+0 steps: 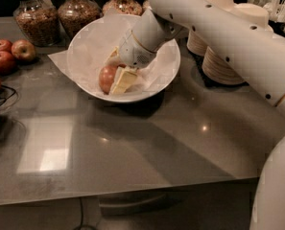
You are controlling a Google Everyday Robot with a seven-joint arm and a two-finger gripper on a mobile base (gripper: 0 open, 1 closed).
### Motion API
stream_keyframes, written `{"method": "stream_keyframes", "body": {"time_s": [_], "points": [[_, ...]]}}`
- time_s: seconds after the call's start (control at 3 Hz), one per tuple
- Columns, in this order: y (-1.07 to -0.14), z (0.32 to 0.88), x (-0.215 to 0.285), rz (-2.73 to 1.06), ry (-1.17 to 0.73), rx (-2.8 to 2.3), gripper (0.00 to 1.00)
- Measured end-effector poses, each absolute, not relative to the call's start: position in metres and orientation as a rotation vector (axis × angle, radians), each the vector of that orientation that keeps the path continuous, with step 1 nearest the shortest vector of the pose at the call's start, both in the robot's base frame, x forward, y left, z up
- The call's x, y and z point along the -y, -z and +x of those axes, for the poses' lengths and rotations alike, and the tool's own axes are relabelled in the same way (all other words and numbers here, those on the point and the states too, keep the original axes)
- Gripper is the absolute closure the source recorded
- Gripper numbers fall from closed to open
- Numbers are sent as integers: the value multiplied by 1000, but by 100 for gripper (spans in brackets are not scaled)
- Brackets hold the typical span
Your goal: Pick apple from white bowl
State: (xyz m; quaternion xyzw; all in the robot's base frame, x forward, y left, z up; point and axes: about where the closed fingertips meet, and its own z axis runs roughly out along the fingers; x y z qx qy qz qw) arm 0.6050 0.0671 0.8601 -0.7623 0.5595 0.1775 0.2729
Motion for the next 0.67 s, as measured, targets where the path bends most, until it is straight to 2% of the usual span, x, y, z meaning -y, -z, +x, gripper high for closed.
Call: {"method": "stream_keyframes", "body": {"time_s": [0.67], "points": [[-860, 605, -67, -2051, -478, -1505, 90]]}}
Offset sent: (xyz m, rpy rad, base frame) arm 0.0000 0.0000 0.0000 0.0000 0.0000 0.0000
